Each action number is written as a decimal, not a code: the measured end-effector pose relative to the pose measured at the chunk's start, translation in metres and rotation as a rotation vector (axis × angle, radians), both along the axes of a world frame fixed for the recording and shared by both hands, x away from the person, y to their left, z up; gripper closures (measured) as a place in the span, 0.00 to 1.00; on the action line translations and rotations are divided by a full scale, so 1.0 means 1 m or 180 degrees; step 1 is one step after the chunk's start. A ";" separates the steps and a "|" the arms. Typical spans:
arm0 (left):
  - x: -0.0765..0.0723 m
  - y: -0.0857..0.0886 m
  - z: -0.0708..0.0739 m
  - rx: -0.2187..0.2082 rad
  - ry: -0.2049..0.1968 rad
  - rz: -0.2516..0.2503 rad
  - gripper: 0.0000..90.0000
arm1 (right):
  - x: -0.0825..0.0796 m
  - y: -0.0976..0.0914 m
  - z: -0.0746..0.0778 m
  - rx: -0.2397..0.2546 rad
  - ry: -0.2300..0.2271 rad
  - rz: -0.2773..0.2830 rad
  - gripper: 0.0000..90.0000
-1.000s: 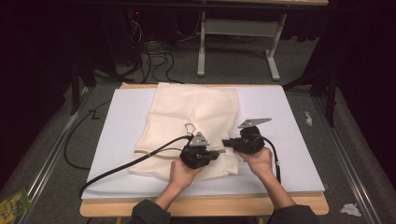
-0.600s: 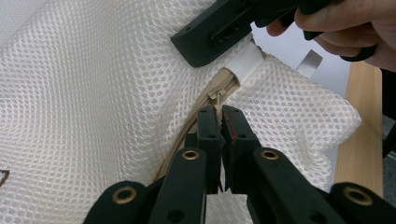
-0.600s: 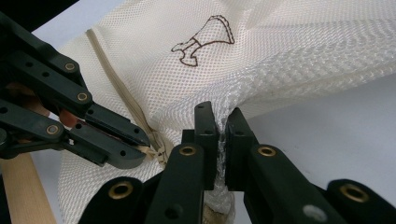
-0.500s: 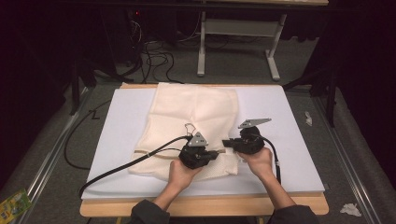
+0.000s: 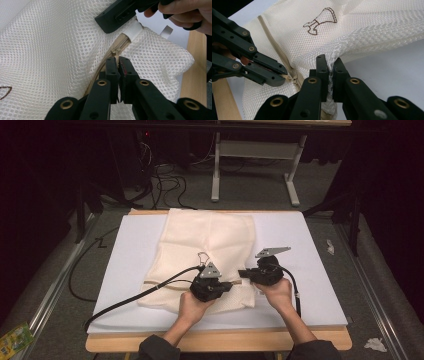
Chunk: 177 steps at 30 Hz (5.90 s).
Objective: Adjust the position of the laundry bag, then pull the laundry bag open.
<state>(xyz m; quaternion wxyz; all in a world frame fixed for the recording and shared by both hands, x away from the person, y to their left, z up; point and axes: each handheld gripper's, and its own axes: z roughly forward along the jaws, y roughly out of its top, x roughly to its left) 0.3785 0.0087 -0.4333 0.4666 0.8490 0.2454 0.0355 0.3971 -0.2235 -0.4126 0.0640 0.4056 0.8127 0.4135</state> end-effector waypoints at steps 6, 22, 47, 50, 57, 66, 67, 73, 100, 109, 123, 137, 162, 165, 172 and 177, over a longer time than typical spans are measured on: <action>0.000 0.001 -0.002 -0.0004 0.0008 0.0001 0.97 | -0.001 -0.001 -0.001 -0.0009 0.0005 -0.0005 0.98; 0.000 0.005 -0.006 0.0040 0.0041 0.0028 0.97 | -0.003 -0.006 -0.005 -0.0027 -0.0011 0.0004 0.98; 0.001 0.024 -0.004 0.0061 0.0013 0.0135 0.97 | -0.005 -0.019 -0.005 -0.0016 -0.0012 -0.0067 0.98; 0.002 0.025 -0.003 0.0057 0.0009 0.0155 0.97 | -0.006 -0.021 -0.004 -0.0008 -0.0016 -0.0100 0.98; 0.001 0.029 -0.002 0.0036 -0.0003 0.0166 0.97 | -0.005 -0.021 -0.004 -0.0023 -0.0034 -0.0092 0.98; 0.003 0.039 -0.002 -0.0005 0.0011 0.0223 0.97 | -0.005 -0.027 -0.003 -0.0046 -0.0049 -0.0145 0.98; 0.003 0.039 -0.001 -0.0005 0.0008 0.0227 0.97 | -0.005 -0.027 -0.003 -0.0041 -0.0040 -0.0146 0.98; 0.003 0.042 0.001 -0.0008 -0.0011 0.0252 0.97 | -0.005 -0.028 -0.002 -0.0048 -0.0043 -0.0166 0.98; 0.001 0.050 0.002 -0.0024 -0.0057 0.0316 0.97 | -0.008 -0.039 -0.001 -0.0056 -0.0077 -0.0233 0.98; 0.001 0.056 0.003 -0.0038 -0.0051 0.0351 0.97 | -0.007 -0.040 -0.001 -0.0053 -0.0076 -0.0271 0.98; 0.001 0.067 0.004 -0.0083 -0.0067 0.0412 0.97 | -0.007 -0.045 0.000 -0.0037 -0.0107 -0.0324 0.98; 0.003 0.082 0.001 -0.0127 -0.0047 0.0522 0.97 | -0.007 -0.050 -0.002 -0.0043 -0.0100 -0.0360 0.98; 0.000 0.094 0.008 -0.0127 -0.0063 0.0591 0.97 | -0.007 -0.050 0.002 -0.0051 -0.0098 -0.0354 0.98; 0.000 0.093 0.008 -0.0129 -0.0065 0.0587 0.97 | -0.007 -0.050 0.001 -0.0042 -0.0083 -0.0360 0.98; -0.001 0.094 0.009 -0.0121 -0.0070 0.0577 0.97 | -0.006 -0.050 0.002 -0.0063 -0.0080 -0.0353 0.98; -0.001 0.094 0.008 -0.0113 -0.0059 0.0589 0.97 | -0.006 -0.050 0.001 -0.0058 -0.0067 -0.0345 0.98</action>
